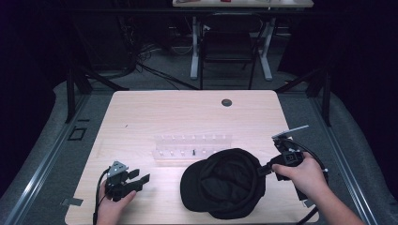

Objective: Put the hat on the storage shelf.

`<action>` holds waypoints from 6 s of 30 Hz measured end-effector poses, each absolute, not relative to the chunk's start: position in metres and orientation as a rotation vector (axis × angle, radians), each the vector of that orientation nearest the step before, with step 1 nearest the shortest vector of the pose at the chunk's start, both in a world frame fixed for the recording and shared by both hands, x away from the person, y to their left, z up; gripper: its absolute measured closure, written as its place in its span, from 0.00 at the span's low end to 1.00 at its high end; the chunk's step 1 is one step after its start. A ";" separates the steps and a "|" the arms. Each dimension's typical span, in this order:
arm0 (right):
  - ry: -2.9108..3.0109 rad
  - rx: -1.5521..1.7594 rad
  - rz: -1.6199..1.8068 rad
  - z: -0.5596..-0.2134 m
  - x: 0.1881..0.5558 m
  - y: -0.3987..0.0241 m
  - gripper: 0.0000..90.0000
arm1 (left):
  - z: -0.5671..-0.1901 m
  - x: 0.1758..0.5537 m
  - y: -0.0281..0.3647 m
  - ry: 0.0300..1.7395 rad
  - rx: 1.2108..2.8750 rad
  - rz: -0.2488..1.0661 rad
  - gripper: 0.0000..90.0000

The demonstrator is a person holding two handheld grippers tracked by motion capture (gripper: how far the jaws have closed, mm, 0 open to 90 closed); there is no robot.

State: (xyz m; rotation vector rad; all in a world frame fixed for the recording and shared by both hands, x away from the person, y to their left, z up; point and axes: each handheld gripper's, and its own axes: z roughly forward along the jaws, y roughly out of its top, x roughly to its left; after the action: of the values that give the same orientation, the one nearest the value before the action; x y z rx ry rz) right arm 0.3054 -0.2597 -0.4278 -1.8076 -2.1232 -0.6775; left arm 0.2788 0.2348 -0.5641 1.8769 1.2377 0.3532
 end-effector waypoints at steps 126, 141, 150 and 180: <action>-1.960 -1.605 -1.273 -0.279 0.345 -0.209 0.98 | -0.561 0.278 0.230 1.190 1.905 0.376 0.49; -1.959 -1.611 -1.294 -0.279 0.364 -0.196 0.98 | -0.558 0.277 0.225 1.185 1.943 0.370 0.58; -1.956 -1.620 -1.306 -0.285 0.377 -0.192 0.98 | -0.557 0.276 0.221 1.164 1.919 0.362 0.58; -1.952 -1.672 -1.319 -0.298 0.406 -0.181 0.98 | -0.516 0.291 0.183 1.009 1.915 0.387 0.56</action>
State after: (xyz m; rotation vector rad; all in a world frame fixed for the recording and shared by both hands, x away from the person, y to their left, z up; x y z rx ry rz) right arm 0.4063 -0.1805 -0.2983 -1.6723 -1.9522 -1.3186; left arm 0.2908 0.1834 -0.5161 1.9150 1.0094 0.3866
